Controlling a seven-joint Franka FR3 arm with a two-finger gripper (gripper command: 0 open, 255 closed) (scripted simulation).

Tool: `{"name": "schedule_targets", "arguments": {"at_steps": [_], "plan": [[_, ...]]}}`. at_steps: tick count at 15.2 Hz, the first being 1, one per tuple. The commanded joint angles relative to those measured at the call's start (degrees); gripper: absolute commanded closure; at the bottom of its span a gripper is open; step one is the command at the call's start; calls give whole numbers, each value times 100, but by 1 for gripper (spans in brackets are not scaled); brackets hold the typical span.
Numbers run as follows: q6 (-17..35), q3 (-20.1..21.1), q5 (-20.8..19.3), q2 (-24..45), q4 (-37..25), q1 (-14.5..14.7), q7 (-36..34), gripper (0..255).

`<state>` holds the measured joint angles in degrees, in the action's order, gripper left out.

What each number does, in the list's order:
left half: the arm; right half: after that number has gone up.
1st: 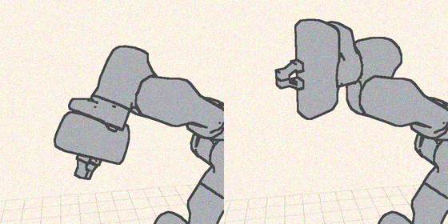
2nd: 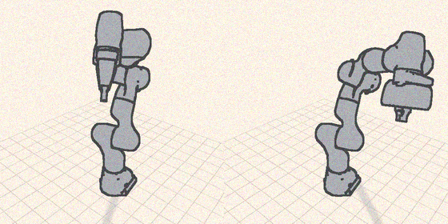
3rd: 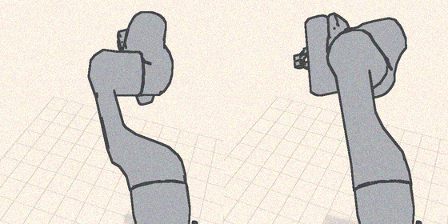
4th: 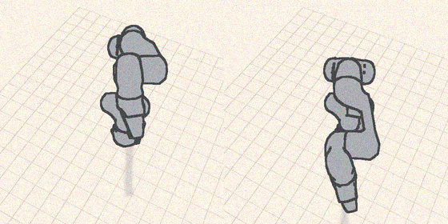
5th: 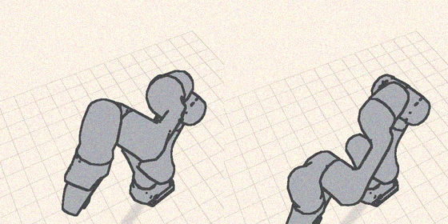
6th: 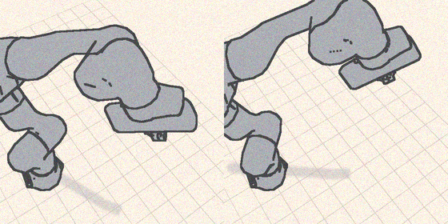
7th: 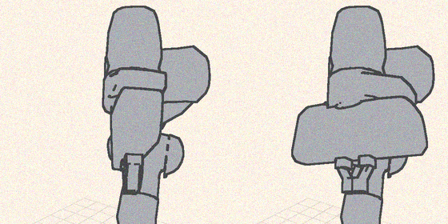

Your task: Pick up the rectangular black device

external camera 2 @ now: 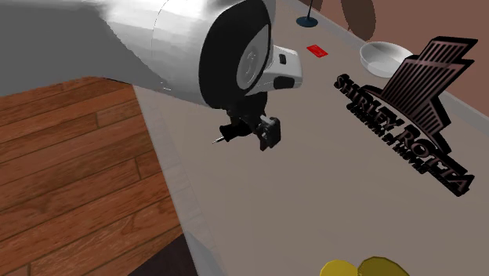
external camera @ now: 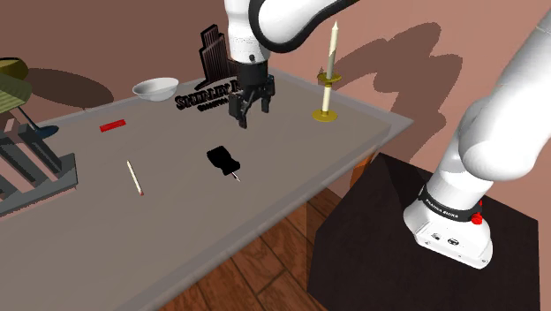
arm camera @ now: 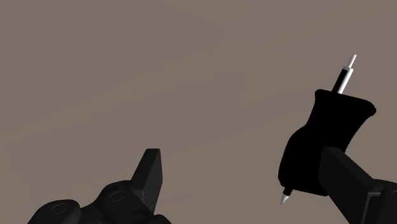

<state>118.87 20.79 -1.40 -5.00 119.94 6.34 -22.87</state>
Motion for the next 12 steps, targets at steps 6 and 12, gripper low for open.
{"name": "schedule_targets", "arguments": {"at_steps": [6, 12], "plan": [[121, 267, -646, 1616, -1158, 335, -934, 0], [283, 245, -919, 2277, -1528, 548, -1247, 0]]}}
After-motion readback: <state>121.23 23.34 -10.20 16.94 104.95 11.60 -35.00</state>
